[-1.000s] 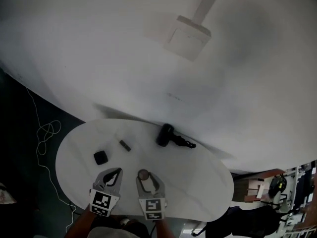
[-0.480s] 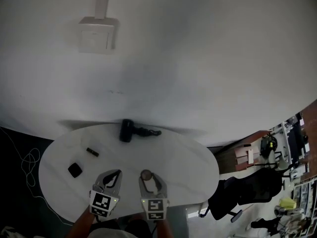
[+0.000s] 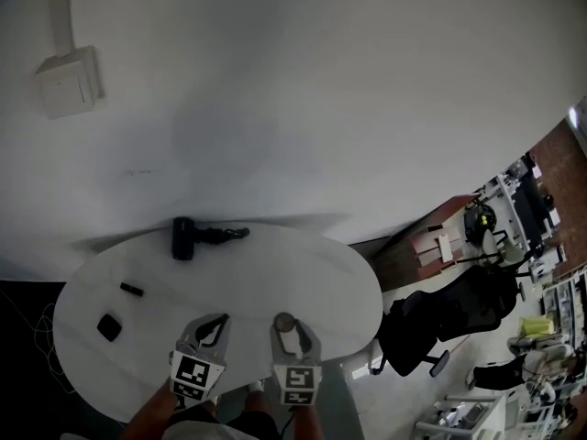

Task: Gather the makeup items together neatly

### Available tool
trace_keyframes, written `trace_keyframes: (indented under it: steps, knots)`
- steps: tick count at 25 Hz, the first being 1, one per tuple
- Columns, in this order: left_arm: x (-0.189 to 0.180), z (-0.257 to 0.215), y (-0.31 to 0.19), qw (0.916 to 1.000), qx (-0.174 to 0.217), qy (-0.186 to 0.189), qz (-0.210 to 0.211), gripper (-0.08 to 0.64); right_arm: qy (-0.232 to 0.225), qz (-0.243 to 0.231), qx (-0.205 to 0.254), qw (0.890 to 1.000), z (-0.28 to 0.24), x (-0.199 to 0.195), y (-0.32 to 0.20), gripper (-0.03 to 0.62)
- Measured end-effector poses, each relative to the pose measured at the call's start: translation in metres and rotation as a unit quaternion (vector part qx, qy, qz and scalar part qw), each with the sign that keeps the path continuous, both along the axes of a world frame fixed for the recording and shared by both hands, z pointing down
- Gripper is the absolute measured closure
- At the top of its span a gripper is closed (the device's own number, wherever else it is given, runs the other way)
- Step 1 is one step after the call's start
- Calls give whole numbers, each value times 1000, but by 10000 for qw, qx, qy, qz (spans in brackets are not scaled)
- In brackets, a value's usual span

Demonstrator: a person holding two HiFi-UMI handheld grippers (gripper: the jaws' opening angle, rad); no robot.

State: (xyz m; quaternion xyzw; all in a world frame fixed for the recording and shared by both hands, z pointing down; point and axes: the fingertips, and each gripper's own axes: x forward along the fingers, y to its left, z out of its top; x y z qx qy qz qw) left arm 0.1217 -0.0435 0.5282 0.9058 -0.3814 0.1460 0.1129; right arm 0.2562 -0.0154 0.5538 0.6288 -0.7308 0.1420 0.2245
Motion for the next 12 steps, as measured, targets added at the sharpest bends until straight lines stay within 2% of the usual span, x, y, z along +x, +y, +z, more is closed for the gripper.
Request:
trace_keyframes:
  steps: [6, 12]
  knots:
    - [66, -1, -1, 9996, 65, -108, 267, 549, 19, 206, 14, 9998, -1, 65, 5, 379]
    - [125, 12, 0, 9993, -56, -174, 312, 549, -24, 260, -105, 9996, 11, 126, 6, 379]
